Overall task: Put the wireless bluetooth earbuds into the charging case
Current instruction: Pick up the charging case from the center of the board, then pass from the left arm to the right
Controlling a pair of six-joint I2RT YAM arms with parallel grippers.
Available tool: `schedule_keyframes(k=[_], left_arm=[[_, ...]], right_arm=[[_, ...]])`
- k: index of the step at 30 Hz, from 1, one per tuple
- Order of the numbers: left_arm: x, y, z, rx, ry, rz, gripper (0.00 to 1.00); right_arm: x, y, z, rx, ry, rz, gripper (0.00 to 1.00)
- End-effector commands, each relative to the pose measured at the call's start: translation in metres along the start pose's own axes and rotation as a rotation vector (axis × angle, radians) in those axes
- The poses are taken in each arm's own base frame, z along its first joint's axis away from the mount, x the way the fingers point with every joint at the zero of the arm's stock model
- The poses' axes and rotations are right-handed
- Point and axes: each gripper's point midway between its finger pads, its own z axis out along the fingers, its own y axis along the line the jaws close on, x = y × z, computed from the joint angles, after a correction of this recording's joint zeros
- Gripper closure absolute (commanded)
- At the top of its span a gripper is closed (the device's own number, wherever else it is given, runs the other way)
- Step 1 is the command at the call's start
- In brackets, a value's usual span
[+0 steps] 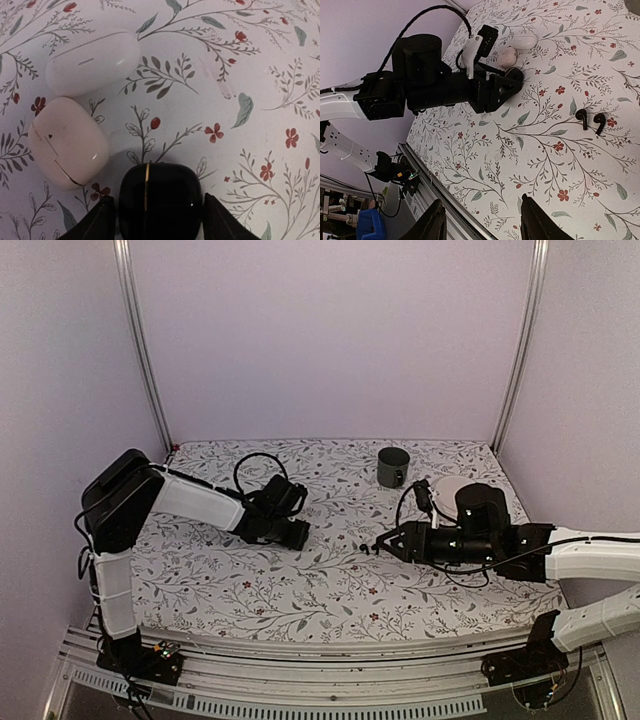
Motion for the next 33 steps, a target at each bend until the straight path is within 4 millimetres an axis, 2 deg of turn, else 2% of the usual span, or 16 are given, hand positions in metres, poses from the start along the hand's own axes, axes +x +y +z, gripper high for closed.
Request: schedule_keyframes(k=[1, 3, 4, 5, 6, 10, 12, 13, 15, 17, 20, 24, 33], left_arm=[[0.006, 0.001, 0.007, -0.03, 0.028, 0.072, 0.41], [0.007, 0.0, 0.009, -0.02, 0.026, 0.082, 0.46], [-0.003, -0.009, -0.001, 0.038, -0.03, 0.101, 0.63], [-0.007, -0.015, -0.007, 0.076, -0.056, 0.118, 0.68], [-0.018, -0.021, -0.02, 0.115, -0.106, 0.125, 0.71], [-0.046, -0.046, -0.078, 0.259, -0.347, 0.211, 0.72], [-0.056, -0.061, -0.116, 0.304, -0.497, 0.305, 0.73], [-0.05, -0.069, -0.129, 0.325, -0.535, 0.363, 0.73], [-0.052, -0.088, -0.165, 0.368, -0.686, 0.467, 0.74], [-0.048, -0.098, -0.189, 0.376, -0.777, 0.538, 0.74], [-0.041, -0.109, -0.204, 0.381, -0.824, 0.613, 0.74], [-0.034, -0.124, -0.22, 0.352, -0.879, 0.72, 0.75], [-0.026, -0.152, -0.235, 0.362, -0.885, 0.837, 0.74]], right_arm=[[-0.002, 0.004, 0.004, -0.021, -0.008, 0.008, 0.49], [-0.002, 0.004, 0.006, -0.02, -0.006, 0.01, 0.49], [-0.001, 0.003, 0.01, -0.017, 0.003, 0.011, 0.48], [-0.002, 0.003, 0.012, -0.015, 0.006, 0.01, 0.48], [-0.002, 0.004, 0.013, -0.015, 0.011, 0.007, 0.48], [-0.006, 0.013, 0.018, -0.036, 0.02, -0.012, 0.48], [-0.008, 0.019, 0.02, -0.054, 0.029, -0.023, 0.48], [-0.008, 0.022, 0.022, -0.064, 0.035, -0.031, 0.48], [-0.01, 0.029, 0.025, -0.093, 0.04, -0.048, 0.48], [-0.012, 0.038, 0.027, -0.126, 0.049, -0.065, 0.47], [-0.011, 0.059, 0.028, -0.189, 0.065, -0.106, 0.44], [-0.007, 0.075, 0.033, -0.227, 0.089, -0.153, 0.42], [0.006, 0.078, 0.046, -0.185, 0.129, -0.21, 0.42]])
